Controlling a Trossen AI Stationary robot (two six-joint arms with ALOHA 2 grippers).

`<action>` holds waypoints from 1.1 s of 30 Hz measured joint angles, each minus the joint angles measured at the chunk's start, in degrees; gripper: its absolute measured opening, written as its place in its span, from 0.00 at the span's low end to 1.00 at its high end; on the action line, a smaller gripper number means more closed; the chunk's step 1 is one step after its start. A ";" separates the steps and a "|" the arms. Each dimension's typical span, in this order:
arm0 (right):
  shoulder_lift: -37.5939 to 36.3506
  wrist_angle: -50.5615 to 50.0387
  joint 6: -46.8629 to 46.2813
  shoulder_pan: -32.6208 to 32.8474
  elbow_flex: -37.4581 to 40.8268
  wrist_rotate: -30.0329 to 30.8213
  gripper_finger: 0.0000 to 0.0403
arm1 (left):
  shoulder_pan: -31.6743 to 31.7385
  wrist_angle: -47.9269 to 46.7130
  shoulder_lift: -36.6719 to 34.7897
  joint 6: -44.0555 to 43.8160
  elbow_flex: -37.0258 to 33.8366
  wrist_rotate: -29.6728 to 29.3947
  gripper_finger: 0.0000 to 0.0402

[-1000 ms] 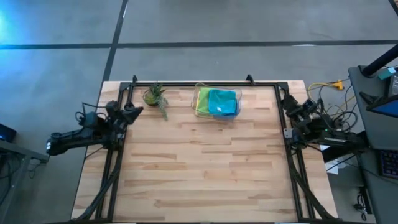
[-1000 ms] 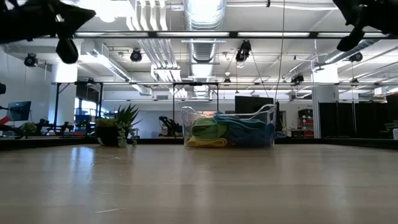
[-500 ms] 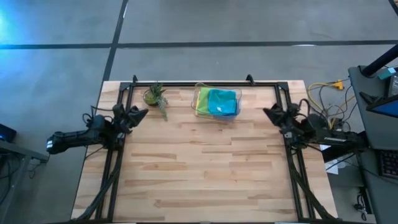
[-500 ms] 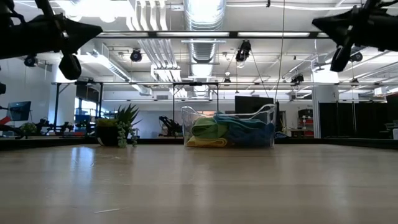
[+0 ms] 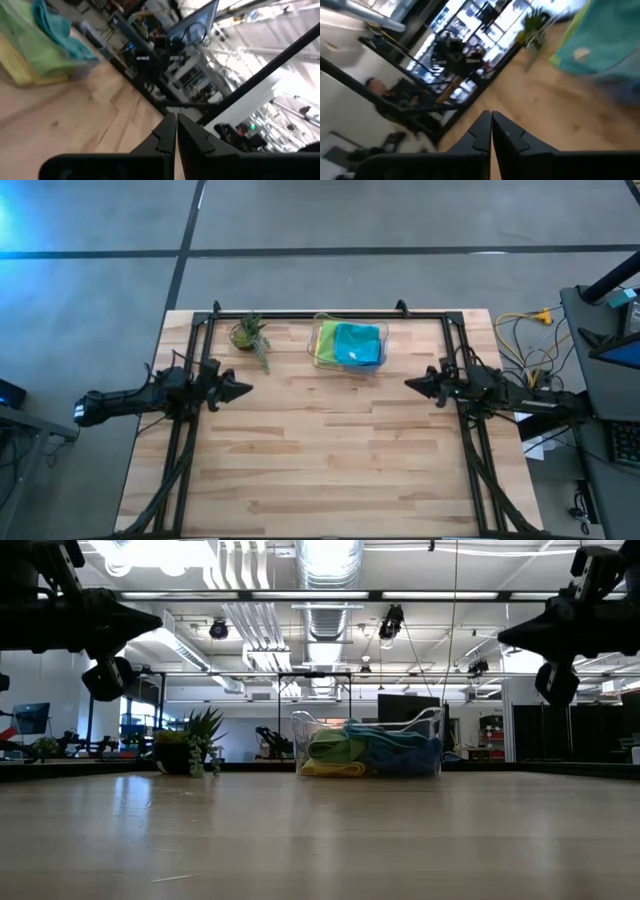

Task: Fold microfiber towels
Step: Return to Home Position

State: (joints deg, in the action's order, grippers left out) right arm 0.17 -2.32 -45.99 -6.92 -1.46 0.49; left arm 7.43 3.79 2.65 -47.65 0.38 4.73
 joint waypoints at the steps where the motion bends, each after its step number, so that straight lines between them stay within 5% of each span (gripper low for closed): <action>1: 0.42 0.00 -2.54 0.07 -0.09 -0.79 0.02 | 0.01 -0.56 0.12 -0.01 0.00 0.31 0.00; 33: 3.32 -0.01 2.53 0.05 -0.08 -1.42 0.02 | 0.03 0.17 1.45 0.05 -0.13 0.19 0.00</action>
State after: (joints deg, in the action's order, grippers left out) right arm 3.49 -2.33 -43.46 -6.87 -1.54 -0.93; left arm 7.46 3.97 4.10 -47.59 0.25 4.92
